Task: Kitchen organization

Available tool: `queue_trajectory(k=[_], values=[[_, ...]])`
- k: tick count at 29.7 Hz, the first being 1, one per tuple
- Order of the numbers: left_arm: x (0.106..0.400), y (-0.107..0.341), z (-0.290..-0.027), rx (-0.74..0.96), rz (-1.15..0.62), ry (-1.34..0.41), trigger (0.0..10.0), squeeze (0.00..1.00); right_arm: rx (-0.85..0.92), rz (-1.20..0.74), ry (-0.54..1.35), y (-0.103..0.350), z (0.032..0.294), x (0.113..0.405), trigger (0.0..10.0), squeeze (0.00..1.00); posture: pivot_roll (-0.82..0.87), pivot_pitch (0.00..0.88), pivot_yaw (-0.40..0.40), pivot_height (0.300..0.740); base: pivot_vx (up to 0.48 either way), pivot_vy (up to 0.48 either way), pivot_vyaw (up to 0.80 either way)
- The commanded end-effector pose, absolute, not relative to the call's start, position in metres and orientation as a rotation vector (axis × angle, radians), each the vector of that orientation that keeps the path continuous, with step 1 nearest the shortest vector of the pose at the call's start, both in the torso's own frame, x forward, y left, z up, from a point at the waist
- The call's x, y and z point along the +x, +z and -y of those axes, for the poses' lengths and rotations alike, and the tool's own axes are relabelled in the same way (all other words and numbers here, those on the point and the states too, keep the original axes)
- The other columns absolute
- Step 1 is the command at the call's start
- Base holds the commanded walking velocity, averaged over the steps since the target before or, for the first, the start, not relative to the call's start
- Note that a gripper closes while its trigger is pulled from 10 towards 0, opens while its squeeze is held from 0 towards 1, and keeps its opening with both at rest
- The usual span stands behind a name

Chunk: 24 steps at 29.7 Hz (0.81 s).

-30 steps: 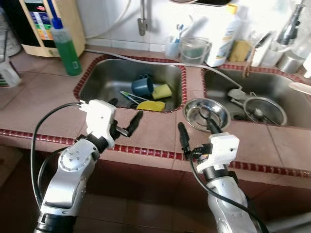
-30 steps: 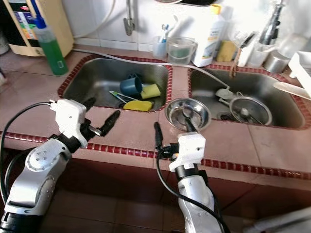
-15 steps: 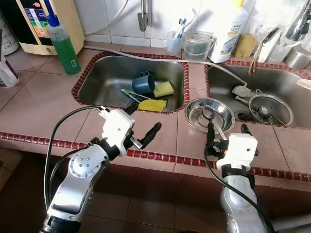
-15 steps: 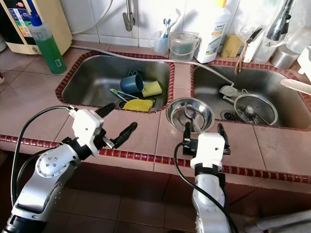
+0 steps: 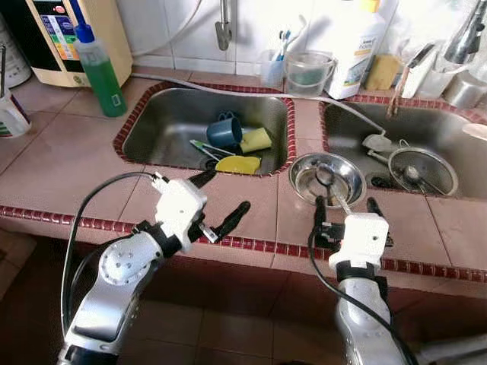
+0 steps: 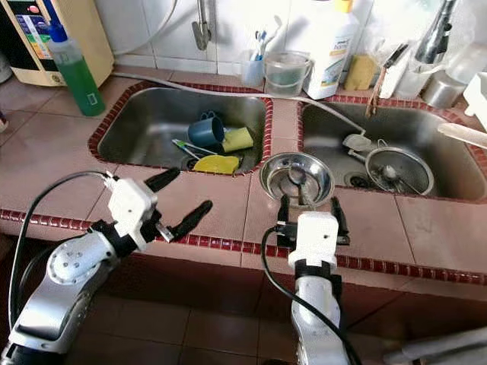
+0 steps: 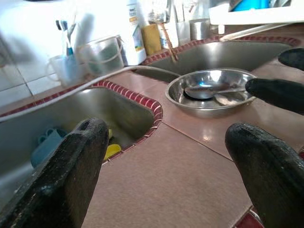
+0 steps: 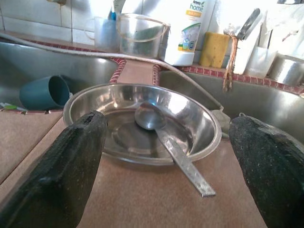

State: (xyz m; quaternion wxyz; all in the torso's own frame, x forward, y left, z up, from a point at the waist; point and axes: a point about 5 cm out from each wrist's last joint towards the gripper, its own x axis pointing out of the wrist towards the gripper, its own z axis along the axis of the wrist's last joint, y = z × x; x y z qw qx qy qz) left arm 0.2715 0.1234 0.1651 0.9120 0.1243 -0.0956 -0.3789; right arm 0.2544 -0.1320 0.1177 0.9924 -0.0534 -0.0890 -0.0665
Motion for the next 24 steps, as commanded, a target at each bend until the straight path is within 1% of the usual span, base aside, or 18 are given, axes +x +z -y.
queue_trajectory(k=[1, 6, 11, 24], values=[[0.265, 0.167, -0.12, 0.27, 0.213, -0.83, 10.0, 0.0, -0.098, 0.156, -0.141, 0.111, 0.13, 0.251, 10.0, 0.0, -0.19, 0.134, 0.017, 0.732, 0.0, 0.0, 0.0], [0.262, 0.161, -0.118, 0.305, 0.215, -0.884, 10.0, 0.0, -0.097, 0.149, -0.148, 0.109, 0.13, 0.251, 10.0, 0.0, -0.2, 0.127, 0.015, 0.732, 0.0, 0.0, 0.0], [0.264, 0.153, -0.115, 0.333, 0.203, -0.913, 10.0, 0.0, -0.083, 0.132, -0.162, 0.107, 0.132, 0.251, 10.0, 0.0, -0.22, 0.121, 0.007, 0.732, 0.0, 0.0, 0.0], [0.264, 0.154, -0.105, 0.366, 0.251, -0.984, 10.0, 0.0, -0.017, 0.058, -0.24, 0.095, 0.137, 0.249, 10.0, 0.0, -0.23, 0.12, 0.001, 0.732, 0.0, 0.0, 0.0]])
